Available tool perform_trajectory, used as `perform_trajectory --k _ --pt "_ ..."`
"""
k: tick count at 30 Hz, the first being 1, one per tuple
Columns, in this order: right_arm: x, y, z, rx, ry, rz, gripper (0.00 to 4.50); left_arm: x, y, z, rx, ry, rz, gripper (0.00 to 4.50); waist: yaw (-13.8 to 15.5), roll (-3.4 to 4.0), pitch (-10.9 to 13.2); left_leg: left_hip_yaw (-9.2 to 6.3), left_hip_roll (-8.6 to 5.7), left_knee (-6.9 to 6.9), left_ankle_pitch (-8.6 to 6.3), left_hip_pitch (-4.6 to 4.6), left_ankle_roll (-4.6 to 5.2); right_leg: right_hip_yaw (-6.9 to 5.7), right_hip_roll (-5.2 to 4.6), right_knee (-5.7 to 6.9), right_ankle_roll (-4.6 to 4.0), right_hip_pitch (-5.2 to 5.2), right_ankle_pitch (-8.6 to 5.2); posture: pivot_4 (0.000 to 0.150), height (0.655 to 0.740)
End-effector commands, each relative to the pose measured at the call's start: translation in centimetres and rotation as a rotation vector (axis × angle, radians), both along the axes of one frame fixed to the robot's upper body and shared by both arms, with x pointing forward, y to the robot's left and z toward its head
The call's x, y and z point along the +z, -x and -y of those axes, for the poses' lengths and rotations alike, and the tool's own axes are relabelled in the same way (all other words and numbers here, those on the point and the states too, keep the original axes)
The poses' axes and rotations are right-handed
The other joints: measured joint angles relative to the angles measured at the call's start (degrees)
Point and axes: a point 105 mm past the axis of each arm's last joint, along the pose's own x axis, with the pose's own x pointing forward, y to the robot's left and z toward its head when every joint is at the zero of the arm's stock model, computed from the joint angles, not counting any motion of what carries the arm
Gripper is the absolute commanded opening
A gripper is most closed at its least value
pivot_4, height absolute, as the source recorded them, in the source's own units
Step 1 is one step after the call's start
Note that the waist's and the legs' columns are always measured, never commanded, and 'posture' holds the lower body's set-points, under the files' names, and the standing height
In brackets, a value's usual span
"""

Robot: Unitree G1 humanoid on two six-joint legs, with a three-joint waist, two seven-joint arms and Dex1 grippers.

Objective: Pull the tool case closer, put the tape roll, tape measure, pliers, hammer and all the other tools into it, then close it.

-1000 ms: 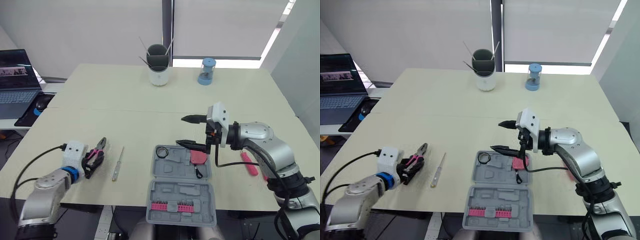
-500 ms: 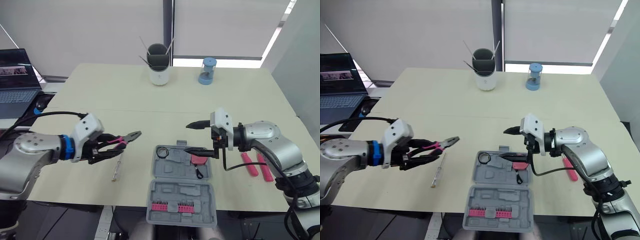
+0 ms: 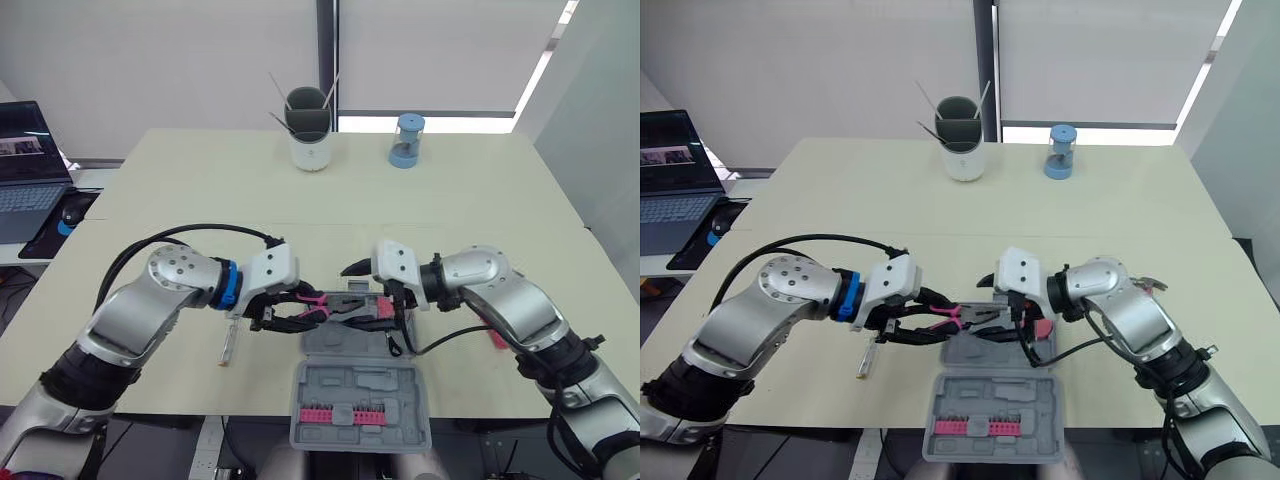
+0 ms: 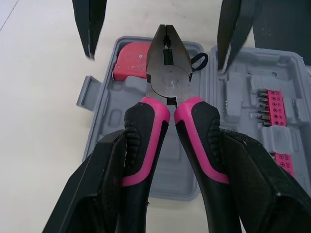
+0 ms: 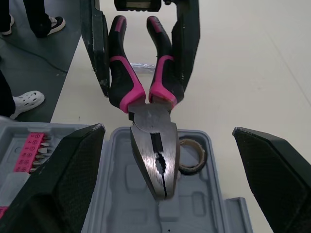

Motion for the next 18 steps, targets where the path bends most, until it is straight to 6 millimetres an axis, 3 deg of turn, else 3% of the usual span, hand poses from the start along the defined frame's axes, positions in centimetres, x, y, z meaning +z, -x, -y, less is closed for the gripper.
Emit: perform_trajectory --k 1,5,6,8,13,18 --pt "0.86 0.12 -0.67 0.029 0.009 0.043 4.5 1.04 0.02 0.7 -0.052 0.001 0.051 2.58 0.0 0.0 0.0 0.0 0.0 0.01 0.0 0.0 0.0 0.0 0.01 0.0 0.0 0.0 0.0 0.15 0.74" --pt "0.69 -0.06 -0.84 0.036 0.025 0.047 4.5 1.13 -0.1 1.19 -0.069 0.002 0.06 2.58 0.0 0.0 0.0 0.0 -0.01 0.02 0.0 0.01 0.0 -0.01 0.02 0.02 0.0 -0.01 0.0 0.15 0.74" --pt "0.7 -0.02 -0.91 0.04 0.025 0.045 4.32 1.1 -0.12 1.23 -0.072 -0.001 0.062 2.58 0.0 0.0 0.0 0.0 -0.01 0.02 0.0 0.01 0.0 -0.01 0.02 0.03 0.0 0.0 0.0 0.15 0.74" --pt "0.75 0.05 -1.01 0.045 0.024 0.043 3.91 1.05 -0.1 1.26 -0.075 -0.004 0.063 2.58 0.0 0.0 0.0 0.0 -0.01 0.03 0.0 0.01 0.0 -0.01 0.02 0.03 0.0 0.0 0.0 0.15 0.74" --pt "0.38 0.19 -0.79 0.064 0.055 0.046 2.23 1.13 -0.05 1.23 -0.069 0.01 0.06 2.58 0.0 0.0 0.0 -0.01 -0.01 0.04 0.01 0.01 0.0 0.0 0.02 0.05 0.0 0.0 0.0 0.15 0.74" --pt "0.62 0.03 -0.55 0.067 0.066 0.055 1.21 0.6 -0.11 0.66 -0.061 -0.015 0.062 2.58 0.0 0.0 0.0 0.0 -0.02 0.05 0.01 0.01 0.0 0.0 0.02 0.07 0.01 0.0 0.0 0.15 0.74"
